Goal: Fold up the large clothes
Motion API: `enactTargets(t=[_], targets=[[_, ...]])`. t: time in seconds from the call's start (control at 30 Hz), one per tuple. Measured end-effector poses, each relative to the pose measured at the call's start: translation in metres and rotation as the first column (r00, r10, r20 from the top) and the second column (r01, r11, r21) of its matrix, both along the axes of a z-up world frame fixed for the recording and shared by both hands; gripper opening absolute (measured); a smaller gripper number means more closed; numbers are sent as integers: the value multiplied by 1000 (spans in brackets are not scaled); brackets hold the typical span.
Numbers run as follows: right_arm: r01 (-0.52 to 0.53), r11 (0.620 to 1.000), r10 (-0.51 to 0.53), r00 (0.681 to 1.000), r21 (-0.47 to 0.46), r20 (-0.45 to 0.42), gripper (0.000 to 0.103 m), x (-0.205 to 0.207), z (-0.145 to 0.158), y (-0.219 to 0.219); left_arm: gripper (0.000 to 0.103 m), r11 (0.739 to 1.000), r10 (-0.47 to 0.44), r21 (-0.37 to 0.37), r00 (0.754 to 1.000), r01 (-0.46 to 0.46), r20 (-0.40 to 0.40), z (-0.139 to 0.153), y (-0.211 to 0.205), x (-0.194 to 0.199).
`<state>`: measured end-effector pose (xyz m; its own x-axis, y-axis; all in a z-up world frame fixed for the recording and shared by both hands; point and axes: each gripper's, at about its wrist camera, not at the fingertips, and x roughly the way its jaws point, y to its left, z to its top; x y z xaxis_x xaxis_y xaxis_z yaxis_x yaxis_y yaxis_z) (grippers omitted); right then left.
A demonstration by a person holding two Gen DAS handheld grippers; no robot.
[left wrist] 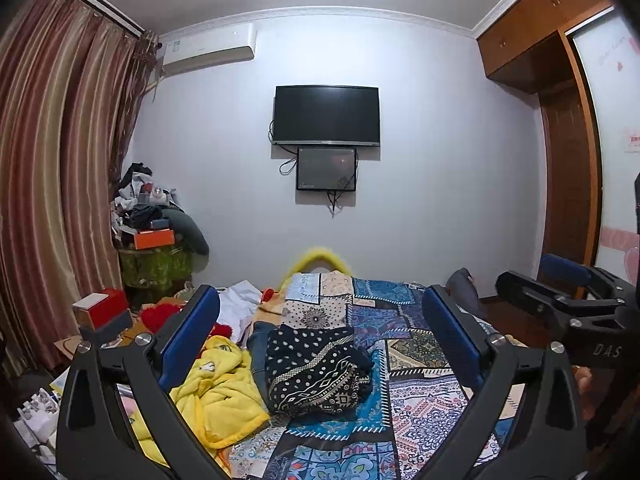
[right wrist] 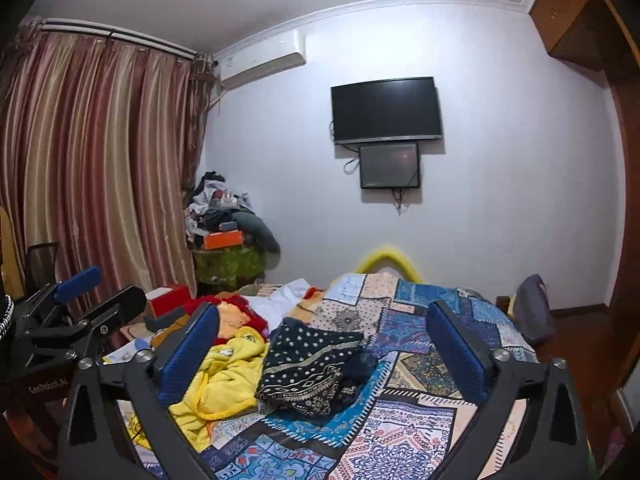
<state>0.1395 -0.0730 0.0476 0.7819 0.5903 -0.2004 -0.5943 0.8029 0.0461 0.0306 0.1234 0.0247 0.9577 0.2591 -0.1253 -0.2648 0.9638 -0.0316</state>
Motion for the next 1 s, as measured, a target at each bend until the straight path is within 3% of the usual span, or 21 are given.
enactTargets(t=[1.0], targets=[[38,999,-38,998,5,-54,103,9,-6,-3,103,1000,-13,7,1000,13,-28,-8,1,11]])
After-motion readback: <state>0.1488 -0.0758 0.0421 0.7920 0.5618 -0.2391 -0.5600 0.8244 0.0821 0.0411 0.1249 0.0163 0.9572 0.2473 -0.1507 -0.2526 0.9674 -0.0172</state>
